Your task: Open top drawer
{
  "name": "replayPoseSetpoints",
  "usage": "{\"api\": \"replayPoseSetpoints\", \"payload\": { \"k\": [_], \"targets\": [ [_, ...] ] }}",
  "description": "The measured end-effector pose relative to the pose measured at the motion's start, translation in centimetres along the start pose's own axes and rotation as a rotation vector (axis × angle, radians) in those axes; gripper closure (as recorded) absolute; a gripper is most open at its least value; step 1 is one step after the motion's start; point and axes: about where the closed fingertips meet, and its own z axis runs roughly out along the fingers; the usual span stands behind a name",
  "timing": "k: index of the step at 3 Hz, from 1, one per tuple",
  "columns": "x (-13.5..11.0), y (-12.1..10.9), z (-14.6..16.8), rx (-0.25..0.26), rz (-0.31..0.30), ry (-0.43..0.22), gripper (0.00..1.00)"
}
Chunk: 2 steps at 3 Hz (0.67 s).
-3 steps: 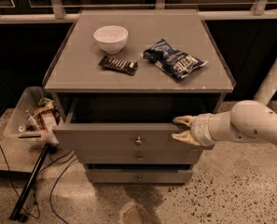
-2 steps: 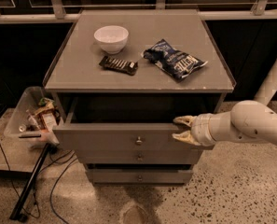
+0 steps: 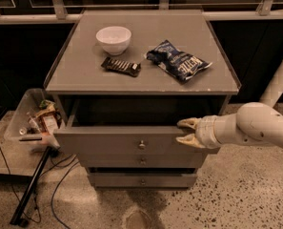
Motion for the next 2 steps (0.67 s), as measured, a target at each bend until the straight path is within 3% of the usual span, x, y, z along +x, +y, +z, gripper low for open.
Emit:
{"api": "replayPoseSetpoints", "payload": {
  "k": [1,2],
  "targets": [
    [0.0,0.0,0.0,0.000,0.000,0.000,0.28],
    [0.7,1.5,-1.2,0.004,0.003,-0.008,0.51]
  ]
}}
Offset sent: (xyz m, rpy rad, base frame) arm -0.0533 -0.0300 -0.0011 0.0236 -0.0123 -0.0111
